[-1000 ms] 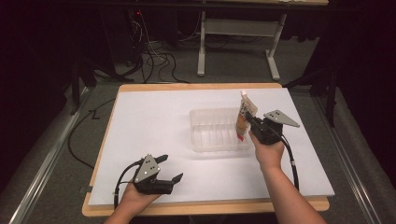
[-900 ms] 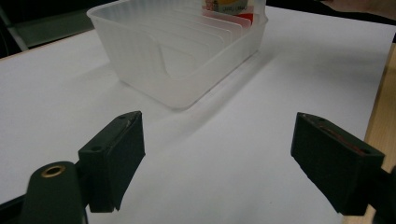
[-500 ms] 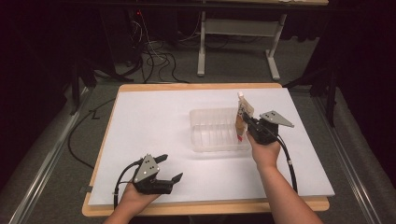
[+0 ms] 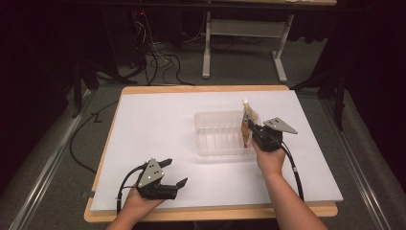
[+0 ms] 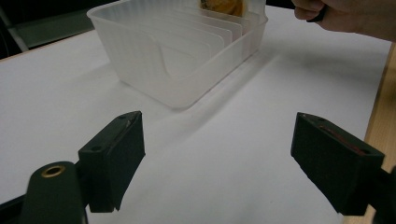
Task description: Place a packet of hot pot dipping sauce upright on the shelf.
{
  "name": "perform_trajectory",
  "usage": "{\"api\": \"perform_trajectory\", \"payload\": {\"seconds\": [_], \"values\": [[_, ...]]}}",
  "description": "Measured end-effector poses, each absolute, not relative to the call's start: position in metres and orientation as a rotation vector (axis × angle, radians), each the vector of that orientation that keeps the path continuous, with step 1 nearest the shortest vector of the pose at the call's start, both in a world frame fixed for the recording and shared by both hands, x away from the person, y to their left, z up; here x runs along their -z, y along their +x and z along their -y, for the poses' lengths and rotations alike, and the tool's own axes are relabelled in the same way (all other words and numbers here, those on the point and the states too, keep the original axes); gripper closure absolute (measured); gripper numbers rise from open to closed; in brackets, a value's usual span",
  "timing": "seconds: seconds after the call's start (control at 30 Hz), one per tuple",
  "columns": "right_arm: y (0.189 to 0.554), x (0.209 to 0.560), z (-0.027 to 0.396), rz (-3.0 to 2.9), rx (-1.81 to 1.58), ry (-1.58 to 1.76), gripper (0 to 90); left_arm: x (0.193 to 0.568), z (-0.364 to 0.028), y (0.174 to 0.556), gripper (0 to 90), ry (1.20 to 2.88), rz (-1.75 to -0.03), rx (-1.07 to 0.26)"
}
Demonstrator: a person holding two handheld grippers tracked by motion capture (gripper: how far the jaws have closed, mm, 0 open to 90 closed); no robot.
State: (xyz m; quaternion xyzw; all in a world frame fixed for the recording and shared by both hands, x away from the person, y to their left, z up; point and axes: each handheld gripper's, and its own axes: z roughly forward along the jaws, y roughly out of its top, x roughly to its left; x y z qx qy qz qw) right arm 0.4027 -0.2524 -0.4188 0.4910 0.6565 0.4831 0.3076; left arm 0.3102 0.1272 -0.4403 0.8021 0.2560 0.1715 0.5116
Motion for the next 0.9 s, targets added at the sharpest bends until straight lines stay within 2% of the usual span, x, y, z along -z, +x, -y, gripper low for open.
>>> {"api": "perform_trajectory", "payload": {"seconds": [0.47, 0.6, 0.77, 0.9], "values": [[0.391, 0.427, 0.255, -1.776, -1.278, 1.293, 88.1, 0.44, -0.126, 0.31, 18.0, 1.932, -0.612, -0.41], [0.393, 0.425, 0.257, -1.799, -1.297, 1.305, 78.4, 0.44, -0.127, 0.31, 18.0, 1.931, -0.614, -0.412], [0.397, 0.419, 0.258, -1.836, -1.325, 1.323, 60.4, 0.44, -0.127, 0.31, 18.0, 1.932, -0.616, -0.411], [0.397, 0.414, 0.257, -1.841, -1.321, 1.307, 51.8, 0.44, -0.127, 0.31, 18.0, 1.929, -0.616, -0.412]]}}
